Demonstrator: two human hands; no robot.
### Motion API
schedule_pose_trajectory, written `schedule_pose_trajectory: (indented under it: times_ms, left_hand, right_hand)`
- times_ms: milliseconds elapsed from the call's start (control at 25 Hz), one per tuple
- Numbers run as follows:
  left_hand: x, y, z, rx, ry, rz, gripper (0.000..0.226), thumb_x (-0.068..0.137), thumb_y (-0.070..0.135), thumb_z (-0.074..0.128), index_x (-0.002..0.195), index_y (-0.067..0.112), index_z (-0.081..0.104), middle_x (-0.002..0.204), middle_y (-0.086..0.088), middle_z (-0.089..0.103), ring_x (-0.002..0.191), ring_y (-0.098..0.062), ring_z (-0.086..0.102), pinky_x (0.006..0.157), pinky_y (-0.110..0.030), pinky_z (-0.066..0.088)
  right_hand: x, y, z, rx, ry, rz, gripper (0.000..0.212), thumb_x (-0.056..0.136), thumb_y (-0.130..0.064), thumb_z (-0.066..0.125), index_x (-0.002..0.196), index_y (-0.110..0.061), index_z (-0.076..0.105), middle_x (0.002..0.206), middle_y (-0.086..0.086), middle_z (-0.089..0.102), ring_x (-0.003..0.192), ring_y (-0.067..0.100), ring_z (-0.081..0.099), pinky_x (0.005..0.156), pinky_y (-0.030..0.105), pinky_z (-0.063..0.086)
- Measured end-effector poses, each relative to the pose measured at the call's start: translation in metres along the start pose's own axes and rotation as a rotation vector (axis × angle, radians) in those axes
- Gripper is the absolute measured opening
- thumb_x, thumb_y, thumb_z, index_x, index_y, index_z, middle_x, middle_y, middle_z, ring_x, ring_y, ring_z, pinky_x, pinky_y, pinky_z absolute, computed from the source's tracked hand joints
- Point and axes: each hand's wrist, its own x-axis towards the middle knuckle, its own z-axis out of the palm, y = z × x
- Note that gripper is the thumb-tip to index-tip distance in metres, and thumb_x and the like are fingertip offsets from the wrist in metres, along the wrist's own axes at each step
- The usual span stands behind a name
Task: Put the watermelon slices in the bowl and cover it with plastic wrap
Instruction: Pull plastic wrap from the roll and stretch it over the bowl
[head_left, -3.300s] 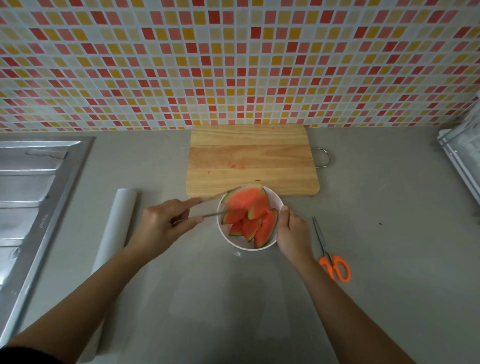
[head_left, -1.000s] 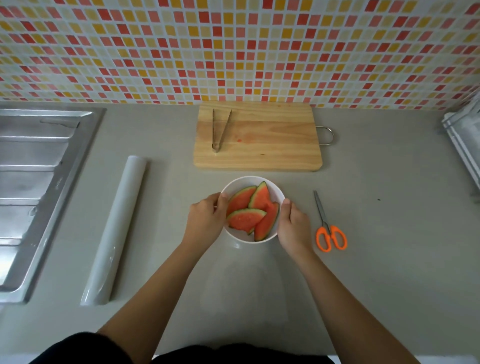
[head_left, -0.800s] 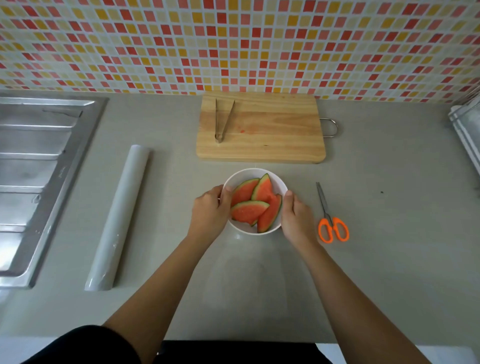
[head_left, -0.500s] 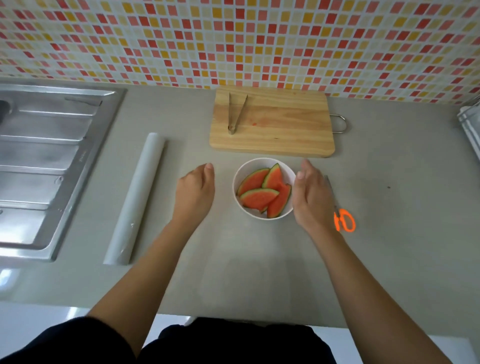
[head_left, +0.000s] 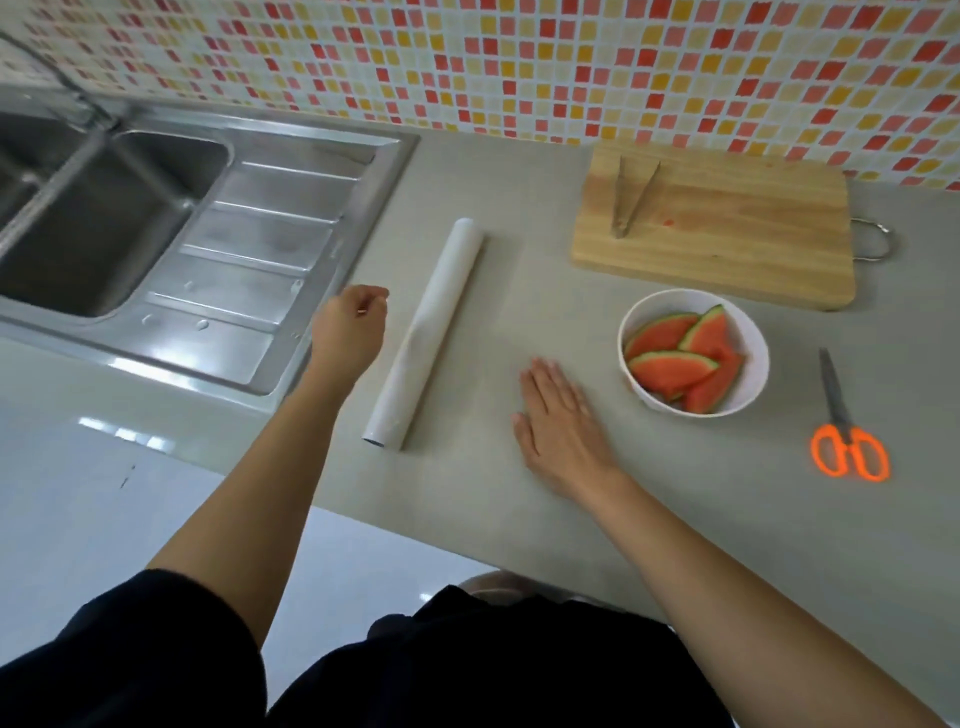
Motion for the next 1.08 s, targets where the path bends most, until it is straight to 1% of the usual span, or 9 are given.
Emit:
schedule_pose_trajectory:
  times_ms: [80,200,400,520,760,840,960,1040,1080]
  left_hand:
    - [0.007,-0.025,0.0,-0.057,-0.124,-0.14,0.028,0.094,0.016,0.048,0.114,0.008,0.065,0.106,-0.014,0.067,0.095,-0.027,0.062,0.094,-0.038,0.049]
    - [0.012,-0.037,0.006,-0.249,-0.271,-0.262,0.027,0.094,0.022,0.053,0.113,0.006,0.064,0.095,-0.005,0.064,0.077,-0.015,0.06,0.081,-0.029,0.05]
    - [0.017,-0.033,0.015,-0.191,-0.467,-0.213,0.017,0.09,0.033,0.059,0.095,0.02,0.07,0.08,0.001,0.058,0.067,-0.011,0.052,0.066,-0.021,0.047]
    - [0.02,-0.029,0.02,-0.18,-0.562,-0.201,0.027,0.086,0.038,0.063,0.095,0.013,0.07,0.081,0.002,0.06,0.069,-0.009,0.056,0.064,-0.017,0.049]
    - [0.014,-0.014,0.022,-0.164,-0.581,-0.194,0.03,0.087,0.034,0.064,0.099,0.007,0.069,0.086,-0.002,0.065,0.078,-0.016,0.061,0.07,-0.026,0.052]
    - [0.008,-0.009,0.018,-0.326,-0.62,-0.172,0.026,0.089,0.031,0.062,0.099,0.008,0.069,0.09,-0.003,0.07,0.084,-0.018,0.066,0.069,-0.027,0.054]
    - [0.001,0.016,0.015,-0.54,-0.627,-0.049,0.025,0.09,0.03,0.061,0.103,0.01,0.069,0.091,-0.002,0.074,0.085,-0.017,0.069,0.07,-0.026,0.055]
    - [-0.001,0.046,0.019,-0.633,-0.609,0.03,0.025,0.088,0.031,0.061,0.103,0.012,0.07,0.091,-0.003,0.073,0.085,-0.017,0.069,0.072,-0.027,0.055]
    - [-0.002,0.061,0.021,-0.672,-0.603,0.064,0.023,0.089,0.03,0.061,0.102,0.013,0.07,0.09,-0.002,0.073,0.085,-0.017,0.069,0.072,-0.027,0.055]
  right_hand:
    - [-0.004,-0.001,0.009,-0.062,-0.004,0.014,0.058,0.097,-0.034,0.025,0.148,-0.012,0.006,0.158,0.004,0.0,0.145,0.016,-0.005,0.115,0.033,-0.005]
    - [-0.006,-0.001,0.013,-0.118,0.03,0.014,0.059,0.096,-0.034,0.025,0.148,-0.013,0.006,0.158,0.002,0.001,0.145,0.016,-0.004,0.114,0.031,-0.008]
    - [-0.005,-0.001,0.015,-0.122,0.076,0.021,0.058,0.096,-0.034,0.027,0.148,-0.013,0.011,0.158,0.001,0.006,0.145,0.015,0.0,0.113,0.03,-0.008]
    - [-0.005,0.0,0.018,-0.102,0.101,0.016,0.058,0.095,-0.034,0.027,0.147,-0.013,0.013,0.158,0.001,0.008,0.145,0.015,0.002,0.113,0.03,-0.007]
    - [-0.005,0.005,0.015,-0.009,0.127,-0.033,0.057,0.096,-0.033,0.029,0.147,-0.014,0.014,0.158,0.001,0.008,0.145,0.014,0.002,0.112,0.026,-0.007]
    - [-0.004,0.004,0.003,0.222,0.142,-0.049,0.053,0.096,-0.026,0.039,0.144,-0.007,0.027,0.155,0.008,0.021,0.143,0.019,0.015,0.113,0.024,0.003]
    - [-0.006,0.004,-0.021,0.541,0.248,-0.013,0.035,0.092,-0.011,0.052,0.125,-0.002,0.053,0.131,0.015,0.054,0.124,0.026,0.047,0.106,0.022,0.027]
    - [-0.008,0.006,-0.042,0.663,0.376,0.068,0.022,0.09,-0.009,0.054,0.11,-0.007,0.064,0.11,0.006,0.066,0.103,0.016,0.061,0.093,0.023,0.043]
    - [-0.009,0.006,-0.054,0.743,0.436,0.125,0.018,0.09,-0.011,0.055,0.103,-0.011,0.067,0.1,0.001,0.068,0.092,0.007,0.063,0.083,0.019,0.047]
